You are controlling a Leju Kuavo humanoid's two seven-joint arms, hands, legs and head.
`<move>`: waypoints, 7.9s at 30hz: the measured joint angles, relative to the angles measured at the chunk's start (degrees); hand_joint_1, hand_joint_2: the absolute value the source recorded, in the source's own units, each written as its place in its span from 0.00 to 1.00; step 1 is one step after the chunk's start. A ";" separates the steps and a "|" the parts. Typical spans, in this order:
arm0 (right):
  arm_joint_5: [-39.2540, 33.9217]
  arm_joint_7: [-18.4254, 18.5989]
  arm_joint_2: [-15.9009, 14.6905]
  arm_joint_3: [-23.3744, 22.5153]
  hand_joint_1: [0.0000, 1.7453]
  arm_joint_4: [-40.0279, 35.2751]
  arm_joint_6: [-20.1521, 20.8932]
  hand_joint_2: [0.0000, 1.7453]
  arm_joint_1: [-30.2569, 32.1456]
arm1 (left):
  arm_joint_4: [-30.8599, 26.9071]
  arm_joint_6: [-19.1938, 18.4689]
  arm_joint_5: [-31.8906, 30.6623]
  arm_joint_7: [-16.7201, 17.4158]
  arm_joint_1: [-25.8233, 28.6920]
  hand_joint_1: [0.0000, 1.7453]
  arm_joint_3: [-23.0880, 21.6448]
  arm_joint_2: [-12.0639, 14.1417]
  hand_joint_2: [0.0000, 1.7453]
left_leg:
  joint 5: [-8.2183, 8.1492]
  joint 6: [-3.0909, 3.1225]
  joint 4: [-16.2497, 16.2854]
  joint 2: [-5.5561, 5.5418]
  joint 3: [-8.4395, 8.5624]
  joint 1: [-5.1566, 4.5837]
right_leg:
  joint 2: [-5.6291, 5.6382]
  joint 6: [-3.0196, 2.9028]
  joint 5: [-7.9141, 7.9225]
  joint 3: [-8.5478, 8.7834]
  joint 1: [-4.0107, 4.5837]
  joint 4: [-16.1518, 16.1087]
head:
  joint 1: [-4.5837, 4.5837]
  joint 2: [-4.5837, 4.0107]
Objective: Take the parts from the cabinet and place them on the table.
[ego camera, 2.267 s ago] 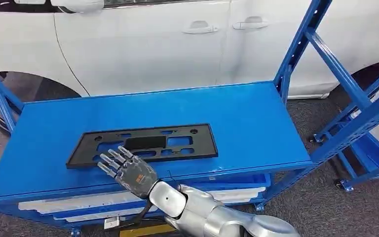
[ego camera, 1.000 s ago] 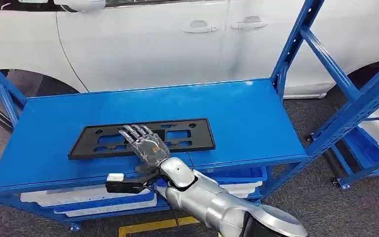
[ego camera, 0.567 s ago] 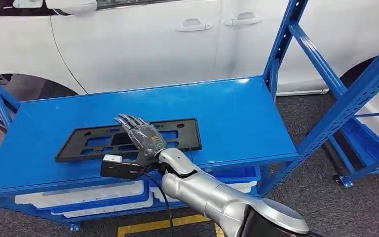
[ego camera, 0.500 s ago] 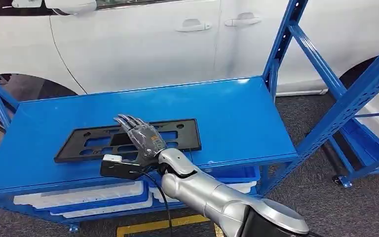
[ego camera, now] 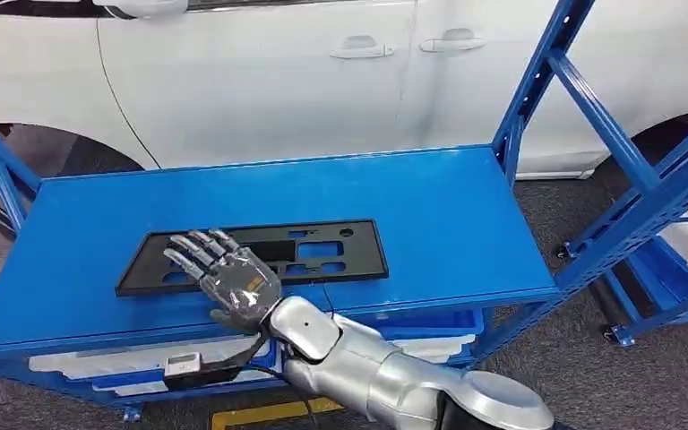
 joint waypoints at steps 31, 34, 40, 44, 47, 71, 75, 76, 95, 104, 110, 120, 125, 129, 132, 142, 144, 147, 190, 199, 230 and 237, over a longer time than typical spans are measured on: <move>16.32 12.74 -0.63 1.96 0.00 6.23 6.21 1.00 0.63 | 0.00 -0.07 -1.86 -0.28 -0.07 0.00 -0.33 0.48 0.00 | -0.35 0.25 -0.08 -0.20 0.61 -0.29 | 0.05 -0.40 1.02 0.61 0.15 -1.34 | 0.00 0.00; 16.43 13.79 -0.64 1.51 0.00 7.80 6.60 1.00 0.12 | 0.00 -0.24 -2.21 -0.37 -0.17 0.00 -0.55 0.46 0.00 | -0.69 -0.16 0.16 -0.28 0.80 -0.84 | 0.02 -1.63 5.81 7.12 0.64 -14.70 | 0.00 0.00; 17.37 15.82 -0.72 0.85 0.00 11.19 7.74 1.00 -0.44 | 0.00 -0.31 -2.36 -0.55 -0.16 0.00 -0.81 1.07 0.00 | -2.68 -2.03 2.50 -0.15 -0.21 -0.46 | -0.13 -2.88 6.44 7.57 0.16 -16.12 | -0.02 0.00; 17.96 17.31 -0.74 0.59 0.00 13.44 8.11 1.00 -0.42 | 0.00 -0.39 -2.40 -0.55 0.02 0.00 -0.83 1.40 0.00 | -8.92 -2.92 18.01 -0.15 -7.79 -0.11 | -0.16 -3.03 6.37 7.46 0.22 -15.97 | -0.02 0.00; 18.20 18.51 -0.74 0.35 0.00 14.65 8.68 1.00 -0.69 | 0.00 -0.39 -2.56 -0.55 0.02 0.00 -0.85 1.66 0.00 | -2.56 -2.96 9.04 -0.13 -3.64 0.14 | -0.03 -2.72 5.99 7.91 0.08 -15.68 | -0.02 0.00; 16.82 19.75 -0.74 -4.83 1.00 19.52 14.12 1.00 -1.67 | 0.02 -1.09 -2.10 -0.59 -0.11 0.00 -0.85 1.73 0.00 | -2.49 -2.18 3.54 -0.29 -1.30 -0.25 | -0.35 -2.81 5.90 8.95 0.12 -16.53 | -0.02 0.00; 17.45 19.65 -0.74 -5.31 1.00 19.74 13.64 1.00 -1.50 | 0.02 -1.20 -1.81 -1.25 0.05 0.00 -0.83 1.77 0.00 | -7.95 -2.97 17.96 -0.27 -7.97 0.11 | -0.32 -2.87 5.92 8.71 0.18 -16.43 | -0.02 0.00; 17.45 19.62 -0.74 -5.42 1.00 19.78 13.35 1.00 -1.49 | 0.02 -1.22 -2.07 -1.82 0.08 0.00 -0.85 1.79 0.00 | -6.32 -3.06 16.10 -0.26 -7.14 0.20 | -0.28 -2.82 5.89 8.75 0.15 -16.37 | -0.02 0.00; 11.48 -1.85 -0.74 -24.26 1.00 5.43 0.13 1.00 -1.63 | 0.02 -4.39 0.11 -12.00 -0.22 0.00 -0.76 0.92 1.00 | -0.72 -0.62 0.66 -0.38 0.20 -0.16 | 0.09 -1.11 6.16 6.29 0.30 -13.75 | 0.00 0.00; -51.06 -29.91 -4.64 -46.44 1.00 -39.20 23.40 1.00 11.07 | 0.02 -10.45 6.30 -17.25 -0.20 0.00 2.69 0.96 1.00 | -8.57 -2.63 15.39 -0.29 -6.61 0.13 | -0.63 -2.88 6.17 7.11 0.15 -15.72 | -0.02 0.00; -67.92 -36.72 -11.06 -54.25 1.00 -62.98 50.13 1.00 21.42 | 0.02 -10.62 6.23 -15.91 -0.12 0.00 3.54 1.53 1.00 | -0.43 -1.89 2.15 -0.29 -0.29 0.15 | -0.19 -2.03 5.07 8.06 0.13 -15.25 | 0.00 0.00; -61.21 -37.40 -15.30 -54.16 1.00 -74.56 58.38 1.00 32.08 | 0.02 -9.88 6.14 -12.98 -0.30 0.00 3.89 1.84 1.00 | -0.32 0.22 0.43 -0.18 0.01 0.19 | 0.07 0.65 -4.38 0.67 -0.40 1.84 | 0.00 0.00; -58.70 -37.36 -16.65 -52.66 1.00 -75.19 58.03 1.00 33.79 | 0.02 -9.09 5.40 -10.03 -0.30 0.00 3.89 1.88 1.00 | -0.28 -0.73 1.11 -0.32 -0.30 0.54 | -0.08 1.14 3.39 9.25 -1.38 -13.69 | 0.00 0.00; -58.87 -37.42 -17.86 -52.57 1.00 -75.60 57.18 1.00 34.26 | 0.02 -8.79 4.48 -8.77 -0.25 0.00 3.82 2.14 1.00 | 0.66 -2.53 0.91 -0.46 -0.79 0.42 | 0.49 -0.47 3.89 8.36 -0.46 -13.73 | -0.02 0.00; -58.87 -37.42 -18.31 -52.59 1.00 -76.47 57.55 1.00 34.67 | 0.02 -8.57 4.05 -8.44 -0.23 0.00 3.72 2.19 1.00 | -3.15 -3.00 4.04 -0.27 -2.16 0.61 | 0.07 -2.25 5.16 7.56 -0.82 -14.40 | -0.02 0.00; -58.78 -37.44 -19.85 -52.83 1.00 -78.86 61.57 1.00 37.48 | -0.07 -8.11 3.59 -7.85 -0.85 0.00 3.32 3.32 1.00 | -5.63 -0.18 -0.08 0.03 5.81 -1.23 | -0.17 -2.24 8.98 3.55 0.94 -14.21 | 0.00 0.00; -58.94 -37.42 -19.85 -52.94 1.00 -78.88 62.49 1.00 37.65 | -0.07 -7.89 3.67 -7.58 -0.72 0.00 3.32 3.45 1.00 | -5.10 0.34 -0.02 -0.08 5.56 -1.66 | -0.34 -1.59 9.74 3.57 0.53 -14.48 | -0.02 0.00; -58.96 -37.45 -19.87 -53.75 1.00 -78.90 63.32 1.00 37.67 | -0.04 -7.72 3.76 -7.28 -0.71 0.00 3.32 3.41 1.00 | -2.27 1.16 -1.44 0.38 4.35 -0.91 | -0.10 -0.61 6.54 2.34 0.58 -12.81 | 0.00 0.00; -65.19 -37.42 -27.26 -50.95 1.00 -75.16 53.35 1.00 30.75 | -0.09 -5.16 3.24 -5.90 -0.90 0.00 2.14 2.97 1.00 | 3.32 -1.20 0.80 0.62 -3.42 -0.80 | -0.15 -0.89 0.80 12.83 -0.01 -15.02 | -0.02 0.00; -65.62 -37.36 -28.11 -49.46 1.00 -72.98 52.98 1.00 29.91 | -0.09 -5.36 4.15 -5.18 -0.52 0.00 2.43 2.82 1.00 | -4.73 -2.75 14.01 0.45 -5.92 -0.41 | -0.32 -2.49 4.49 9.43 -0.21 -15.50 | -0.04 0.00; -60.21 -35.52 -27.39 -47.91 1.00 -72.39 57.46 1.00 30.06 | -0.13 -4.11 4.44 -4.87 0.04 0.00 3.37 3.43 1.00 | -3.77 -2.65 12.24 -0.22 -5.67 -0.05 | -3.19 -1.95 4.58 8.69 -0.58 -14.81 | -0.02 0.00; -53.67 -37.01 -26.07 -48.92 1.00 -74.58 59.59 1.00 35.35 | -0.13 -5.58 2.99 -4.46 0.61 0.00 3.30 3.30 1.00 | -0.31 -0.12 0.48 1.73 -0.18 -0.91 | -6.50 0.09 3.92 9.70 0.10 -15.03 | -0.02 0.00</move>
